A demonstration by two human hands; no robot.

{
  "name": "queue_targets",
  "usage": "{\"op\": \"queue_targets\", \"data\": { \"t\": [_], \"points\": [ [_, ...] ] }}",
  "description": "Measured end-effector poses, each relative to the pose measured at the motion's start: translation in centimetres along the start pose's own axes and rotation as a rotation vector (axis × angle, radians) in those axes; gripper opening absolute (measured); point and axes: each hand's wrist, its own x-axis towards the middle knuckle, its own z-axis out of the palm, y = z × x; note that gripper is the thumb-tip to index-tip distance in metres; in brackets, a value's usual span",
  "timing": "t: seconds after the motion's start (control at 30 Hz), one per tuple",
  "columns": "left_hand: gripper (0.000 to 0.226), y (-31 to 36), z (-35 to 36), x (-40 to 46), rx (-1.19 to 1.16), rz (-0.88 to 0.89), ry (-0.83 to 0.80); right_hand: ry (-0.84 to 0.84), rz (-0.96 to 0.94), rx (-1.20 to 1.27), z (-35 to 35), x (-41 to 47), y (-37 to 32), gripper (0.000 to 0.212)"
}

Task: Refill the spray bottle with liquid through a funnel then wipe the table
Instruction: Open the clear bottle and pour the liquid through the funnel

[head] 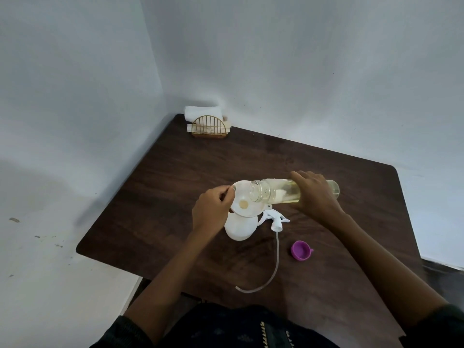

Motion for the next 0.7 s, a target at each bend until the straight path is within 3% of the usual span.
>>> {"op": "queue_targets", "data": {
  "t": [0.7],
  "points": [
    [0.035,-0.05,-0.03,-0.04,-0.017,0.004,-0.001,0.009,-0.003,-0.014,0.22,0.01,0.11,0.048]
  ]
}}
